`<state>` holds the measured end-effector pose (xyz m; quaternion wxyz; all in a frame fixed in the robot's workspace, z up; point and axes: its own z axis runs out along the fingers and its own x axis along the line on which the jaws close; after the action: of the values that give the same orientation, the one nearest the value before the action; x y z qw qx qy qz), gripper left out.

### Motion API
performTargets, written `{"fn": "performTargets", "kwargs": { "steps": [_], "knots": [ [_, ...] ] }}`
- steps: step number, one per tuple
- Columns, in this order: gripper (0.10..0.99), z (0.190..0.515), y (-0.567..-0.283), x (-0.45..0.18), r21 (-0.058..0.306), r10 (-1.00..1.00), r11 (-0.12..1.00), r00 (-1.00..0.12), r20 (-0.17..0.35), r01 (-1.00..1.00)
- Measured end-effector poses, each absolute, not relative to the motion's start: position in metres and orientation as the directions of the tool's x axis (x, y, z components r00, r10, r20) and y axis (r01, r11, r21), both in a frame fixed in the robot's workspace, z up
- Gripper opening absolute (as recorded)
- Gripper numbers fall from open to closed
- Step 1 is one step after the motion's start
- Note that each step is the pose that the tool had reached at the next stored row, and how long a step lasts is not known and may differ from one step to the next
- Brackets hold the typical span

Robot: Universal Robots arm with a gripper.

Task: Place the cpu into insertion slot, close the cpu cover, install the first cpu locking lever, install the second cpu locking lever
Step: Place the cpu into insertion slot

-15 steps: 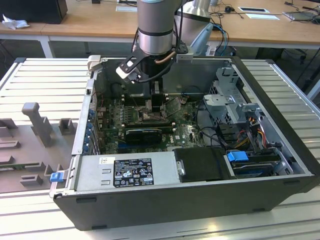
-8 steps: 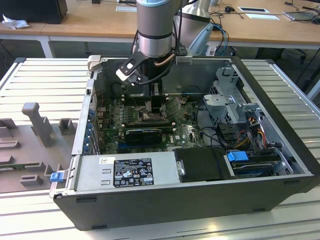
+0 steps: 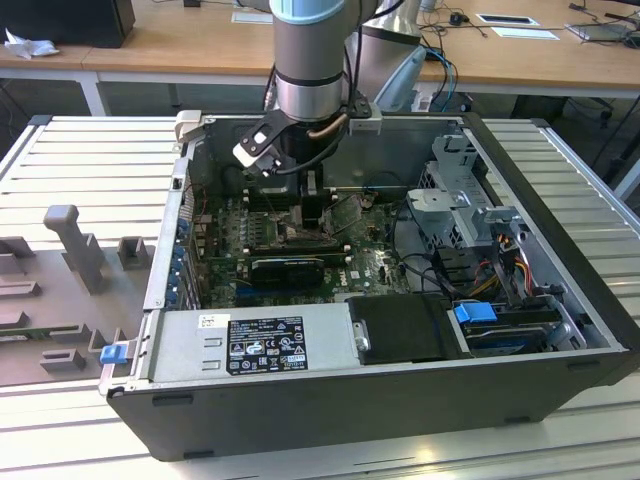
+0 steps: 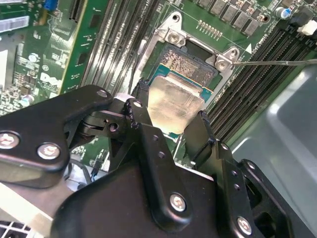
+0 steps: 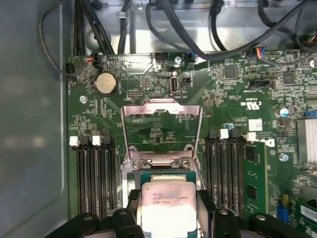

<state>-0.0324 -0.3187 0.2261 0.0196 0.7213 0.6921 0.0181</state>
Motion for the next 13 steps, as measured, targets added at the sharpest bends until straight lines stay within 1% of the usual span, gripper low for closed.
{"fn": "performTargets", "kwargs": {
  "steps": [13],
  "knots": [
    [0.533, 0.208, -0.316, -0.040, 0.057, 1.000, -0.012, 0.012, -0.007, 0.998]
  ]
}}
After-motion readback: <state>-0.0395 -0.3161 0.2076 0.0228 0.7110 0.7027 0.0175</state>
